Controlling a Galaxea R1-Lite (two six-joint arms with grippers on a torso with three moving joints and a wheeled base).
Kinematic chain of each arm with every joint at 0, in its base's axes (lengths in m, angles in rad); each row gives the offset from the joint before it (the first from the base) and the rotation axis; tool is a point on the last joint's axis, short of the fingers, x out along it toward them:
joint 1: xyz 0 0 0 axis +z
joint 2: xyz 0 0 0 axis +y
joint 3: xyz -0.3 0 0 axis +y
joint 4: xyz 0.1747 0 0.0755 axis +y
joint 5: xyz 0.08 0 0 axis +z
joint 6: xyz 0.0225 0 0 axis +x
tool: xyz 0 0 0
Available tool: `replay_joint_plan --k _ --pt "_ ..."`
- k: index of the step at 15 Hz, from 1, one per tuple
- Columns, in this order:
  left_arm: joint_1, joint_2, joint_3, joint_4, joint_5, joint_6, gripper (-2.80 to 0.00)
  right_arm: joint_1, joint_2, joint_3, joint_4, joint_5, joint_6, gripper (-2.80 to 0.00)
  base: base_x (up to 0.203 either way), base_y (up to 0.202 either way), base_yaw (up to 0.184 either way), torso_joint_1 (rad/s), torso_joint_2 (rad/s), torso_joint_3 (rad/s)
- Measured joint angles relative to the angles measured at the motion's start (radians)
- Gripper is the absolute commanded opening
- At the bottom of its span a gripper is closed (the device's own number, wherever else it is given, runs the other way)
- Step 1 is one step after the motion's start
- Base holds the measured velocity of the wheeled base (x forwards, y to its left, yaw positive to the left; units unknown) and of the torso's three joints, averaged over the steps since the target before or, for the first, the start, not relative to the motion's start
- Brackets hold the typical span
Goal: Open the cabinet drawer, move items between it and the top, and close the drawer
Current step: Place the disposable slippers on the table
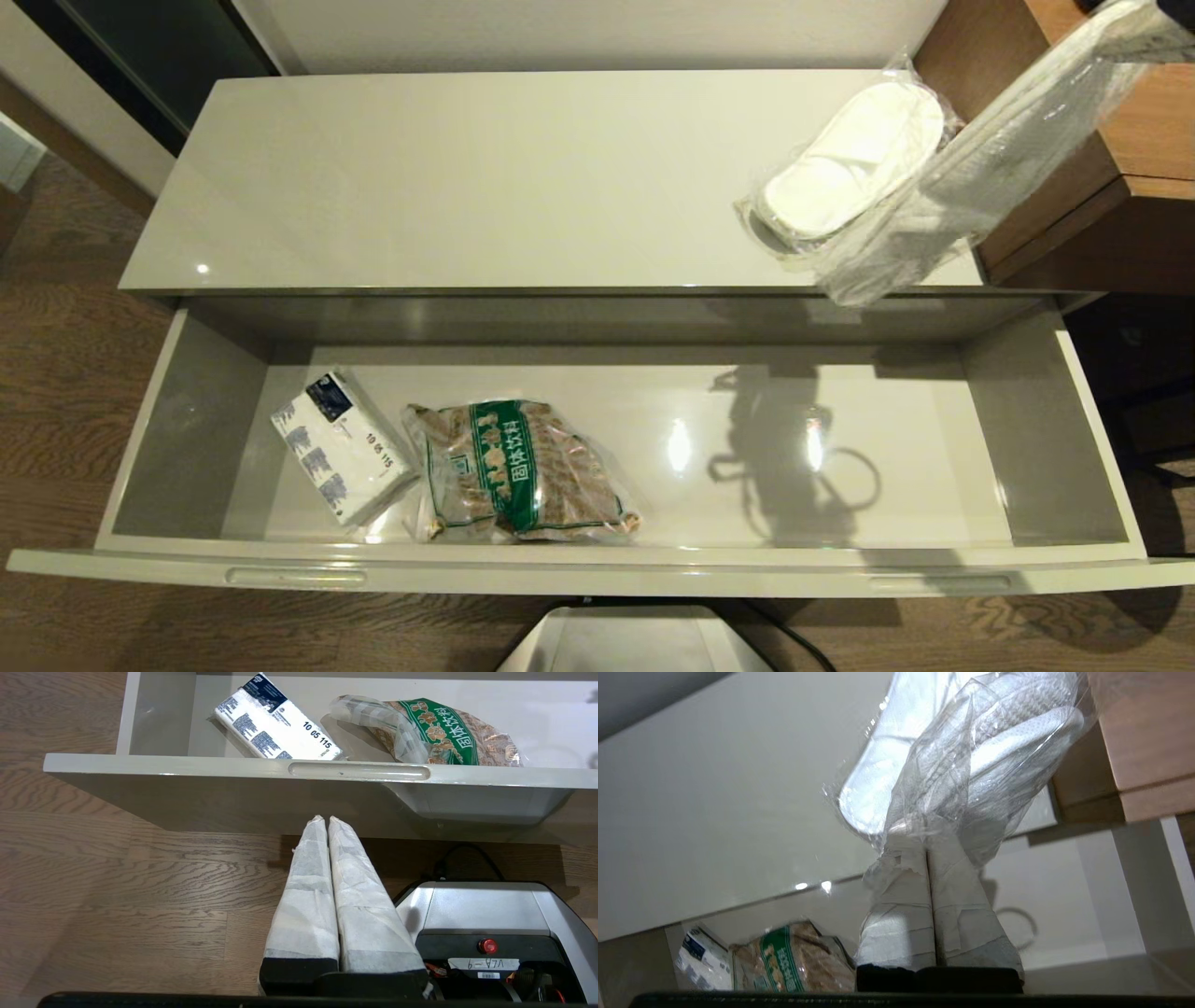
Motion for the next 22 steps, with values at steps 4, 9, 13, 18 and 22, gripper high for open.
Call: replay_joint_plan --k 4,9,13,18,22 --pt "0.0 0.0 0.0 0.0 0.0 0.0 -2.8 -0.006 0.027 0.0 -0.099 -0.004 -0.064 -2.8 0.0 0.0 0.0 0.0 0.0 0.0" --pt "0.0 0.0 0.0 0.0 0.0 0.0 -2.8 -0.021 0.062 -0.002 -0.187 -0.017 -0.106 -2.8 0.0 0.0 0.0 0.0 0.0 0.0" --pt "0.0 0.0 0.0 0.0 0.0 0.0 -2.8 -0.053 0.093 0.005 -0.278 -0.017 -0.155 -2.8 0.0 0.0 0.0 0.0 0.0 0.0" --pt "0.0 0.0 0.0 0.0 0.001 0.0 -2.8 -0.121 0.146 0.111 -0.477 -0.014 -0.214 -2.8 0.0 0.0 0.0 0.0 0.0 0.0" --pt "0.0 0.0 0.0 0.0 0.0 0.0 -2.8 -0.15 0.235 0.232 -0.809 -0.007 -0.284 -2.8 0.0 0.0 0.0 0.0 0.0 0.0"
